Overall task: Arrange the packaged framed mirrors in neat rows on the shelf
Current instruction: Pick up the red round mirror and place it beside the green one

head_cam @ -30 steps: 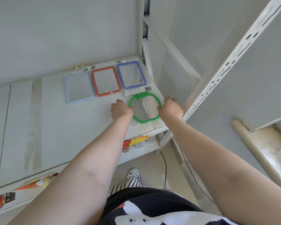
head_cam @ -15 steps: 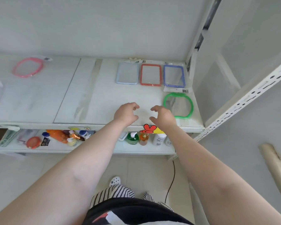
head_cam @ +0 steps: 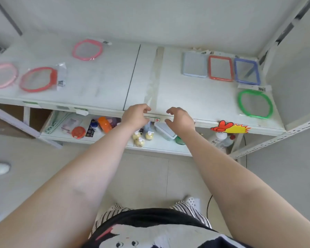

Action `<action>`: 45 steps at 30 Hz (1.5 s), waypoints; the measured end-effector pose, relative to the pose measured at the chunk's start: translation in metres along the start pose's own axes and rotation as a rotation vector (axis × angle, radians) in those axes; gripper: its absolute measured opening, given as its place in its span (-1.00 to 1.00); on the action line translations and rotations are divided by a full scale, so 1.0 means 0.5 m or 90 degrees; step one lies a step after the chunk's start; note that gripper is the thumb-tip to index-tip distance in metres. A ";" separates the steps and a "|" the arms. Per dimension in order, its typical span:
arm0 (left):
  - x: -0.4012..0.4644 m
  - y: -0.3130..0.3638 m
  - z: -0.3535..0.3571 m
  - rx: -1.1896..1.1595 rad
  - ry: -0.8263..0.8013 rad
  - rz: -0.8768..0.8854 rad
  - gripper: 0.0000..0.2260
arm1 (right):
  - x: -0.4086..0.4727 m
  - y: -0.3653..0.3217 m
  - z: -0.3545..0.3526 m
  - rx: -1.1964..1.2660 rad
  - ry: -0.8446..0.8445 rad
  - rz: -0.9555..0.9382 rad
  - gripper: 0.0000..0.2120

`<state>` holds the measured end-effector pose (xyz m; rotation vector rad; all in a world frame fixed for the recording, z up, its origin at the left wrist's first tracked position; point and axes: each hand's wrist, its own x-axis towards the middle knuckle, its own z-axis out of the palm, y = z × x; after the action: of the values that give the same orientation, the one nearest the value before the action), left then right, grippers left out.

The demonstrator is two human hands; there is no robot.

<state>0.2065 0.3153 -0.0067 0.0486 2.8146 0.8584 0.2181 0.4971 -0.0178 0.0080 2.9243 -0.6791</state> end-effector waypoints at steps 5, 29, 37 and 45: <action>-0.035 -0.200 -0.122 0.009 0.020 -0.017 -0.62 | 0.000 -0.204 0.105 -0.002 -0.034 -0.005 -0.62; 0.217 -0.525 -0.454 0.040 0.053 -0.032 -0.61 | 0.351 -0.637 0.228 -0.055 -0.055 -0.083 -0.61; 0.313 -0.597 -0.501 0.053 0.026 -0.005 -0.60 | 0.424 -0.695 0.240 -0.070 -0.052 -0.040 -0.61; 0.385 -0.727 -0.566 0.111 -0.033 0.081 -0.61 | 0.441 -0.778 0.308 -0.034 -0.002 0.087 -0.61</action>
<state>-0.0285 -0.1248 -0.0134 0.2748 2.8554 0.6235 0.0064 0.0744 -0.0144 0.1995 2.9052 -0.5786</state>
